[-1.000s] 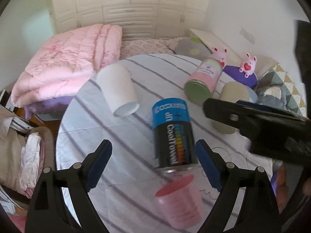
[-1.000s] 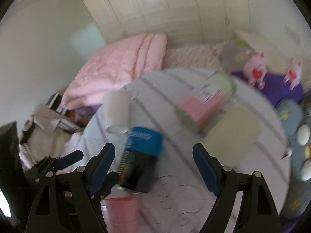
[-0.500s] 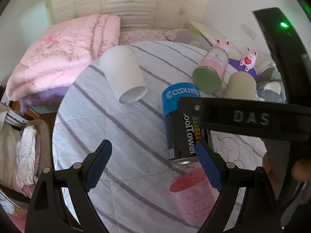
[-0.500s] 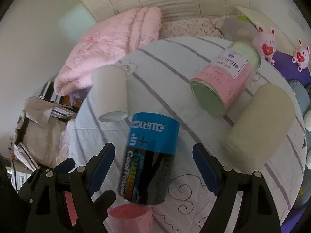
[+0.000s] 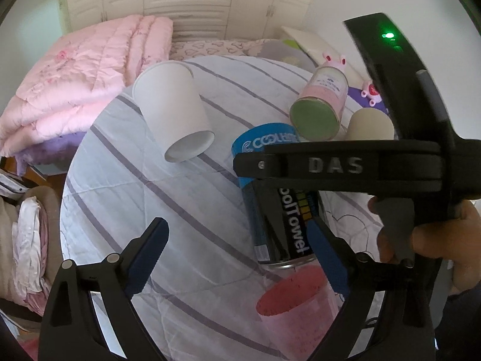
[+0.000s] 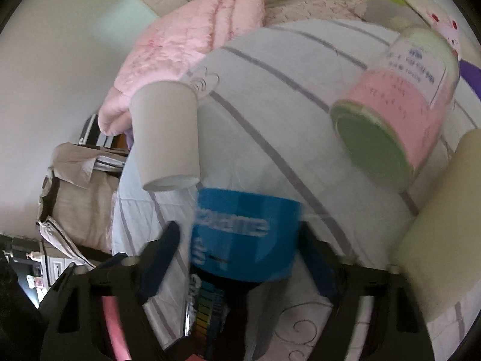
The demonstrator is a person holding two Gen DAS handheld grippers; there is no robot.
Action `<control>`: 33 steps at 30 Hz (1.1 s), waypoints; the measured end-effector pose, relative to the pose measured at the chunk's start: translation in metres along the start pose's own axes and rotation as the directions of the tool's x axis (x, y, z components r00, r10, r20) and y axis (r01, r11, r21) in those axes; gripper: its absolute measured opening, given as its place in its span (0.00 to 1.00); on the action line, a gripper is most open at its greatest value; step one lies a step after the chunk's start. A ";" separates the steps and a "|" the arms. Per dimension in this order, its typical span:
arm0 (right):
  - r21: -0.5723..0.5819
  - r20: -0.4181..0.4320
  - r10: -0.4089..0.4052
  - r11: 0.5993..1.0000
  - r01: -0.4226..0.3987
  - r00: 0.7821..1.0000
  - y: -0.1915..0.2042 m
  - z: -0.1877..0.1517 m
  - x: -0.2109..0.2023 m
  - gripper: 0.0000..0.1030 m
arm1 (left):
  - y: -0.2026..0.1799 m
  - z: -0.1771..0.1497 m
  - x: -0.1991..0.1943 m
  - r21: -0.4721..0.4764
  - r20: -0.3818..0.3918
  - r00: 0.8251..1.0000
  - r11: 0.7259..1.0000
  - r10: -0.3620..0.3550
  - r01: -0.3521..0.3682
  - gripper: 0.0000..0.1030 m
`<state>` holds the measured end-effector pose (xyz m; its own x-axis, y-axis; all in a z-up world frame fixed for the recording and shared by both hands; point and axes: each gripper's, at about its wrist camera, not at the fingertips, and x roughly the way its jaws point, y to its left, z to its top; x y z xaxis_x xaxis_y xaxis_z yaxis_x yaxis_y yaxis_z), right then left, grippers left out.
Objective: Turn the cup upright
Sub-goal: 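Tip the can onto its base with the right gripper while the left gripper steadies it, then open both grippers and withdraw them from the upright can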
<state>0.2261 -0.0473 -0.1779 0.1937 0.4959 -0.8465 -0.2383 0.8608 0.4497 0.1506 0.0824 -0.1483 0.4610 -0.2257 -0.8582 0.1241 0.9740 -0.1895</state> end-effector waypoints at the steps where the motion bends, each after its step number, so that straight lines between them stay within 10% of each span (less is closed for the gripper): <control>1: -0.013 0.007 0.001 1.000 -0.001 1.000 0.001 0.000 -0.003 0.67 | 0.001 0.001 0.000 -0.003 0.003 1.000 1.000 -0.002 0.002 0.92; 8: -0.183 0.208 -0.064 0.978 0.103 0.976 0.024 0.005 -0.037 0.67 | -0.002 0.015 0.007 -0.005 0.027 0.998 0.999 0.049 -0.049 0.92; 15: -0.349 0.417 -0.087 0.904 0.247 0.905 0.044 -0.003 -0.053 0.67 | -0.008 0.020 0.019 0.011 0.024 0.995 0.996 0.092 -0.092 0.92; 33: -0.370 0.429 -0.067 0.897 0.243 0.901 0.053 -0.022 -0.068 0.78 | -0.014 0.006 -0.011 -0.022 0.059 0.994 0.995 0.096 -0.095 0.92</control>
<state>0.1795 -0.0374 -0.1028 0.5987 0.4379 -0.6706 -0.5186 0.8500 0.0920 0.1492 0.0714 -0.1329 0.5220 -0.1317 -0.8427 0.0603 0.9912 -0.1176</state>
